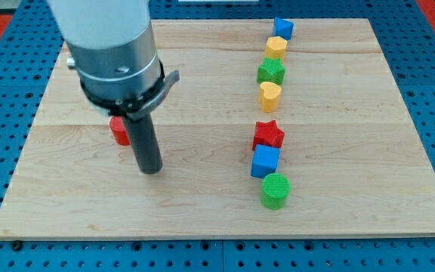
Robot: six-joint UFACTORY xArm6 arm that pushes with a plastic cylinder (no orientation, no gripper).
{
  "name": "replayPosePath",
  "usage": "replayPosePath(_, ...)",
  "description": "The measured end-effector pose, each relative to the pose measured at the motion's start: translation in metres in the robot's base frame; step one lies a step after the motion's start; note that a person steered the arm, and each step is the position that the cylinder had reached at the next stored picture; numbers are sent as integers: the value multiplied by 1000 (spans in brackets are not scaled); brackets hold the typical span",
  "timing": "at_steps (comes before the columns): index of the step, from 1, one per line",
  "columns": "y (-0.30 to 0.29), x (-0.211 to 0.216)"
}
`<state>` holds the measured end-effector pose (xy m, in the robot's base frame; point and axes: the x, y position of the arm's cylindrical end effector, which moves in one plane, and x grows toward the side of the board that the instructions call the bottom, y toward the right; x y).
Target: Separate the red circle from red star and yellow heart
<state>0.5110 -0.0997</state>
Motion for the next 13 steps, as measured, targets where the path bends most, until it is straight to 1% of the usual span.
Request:
replayPosePath(1,-25,-54)
replayPosePath(2,-13,-47)
replayPosePath(3,-39,-42)
replayPosePath(4,-44,-72)
replayPosePath(5,-34,-116)
replayPosePath(6,-24,-129)
replayPosePath(7,-21,-89)
replayPosePath(8,-44,-36)
replayPosePath(9,-121,-36)
replayPosePath(10,-119,-76)
replayPosePath(11,-86,-113)
replayPosePath(12,-71,-84)
replayPosePath(13,-41,-48)
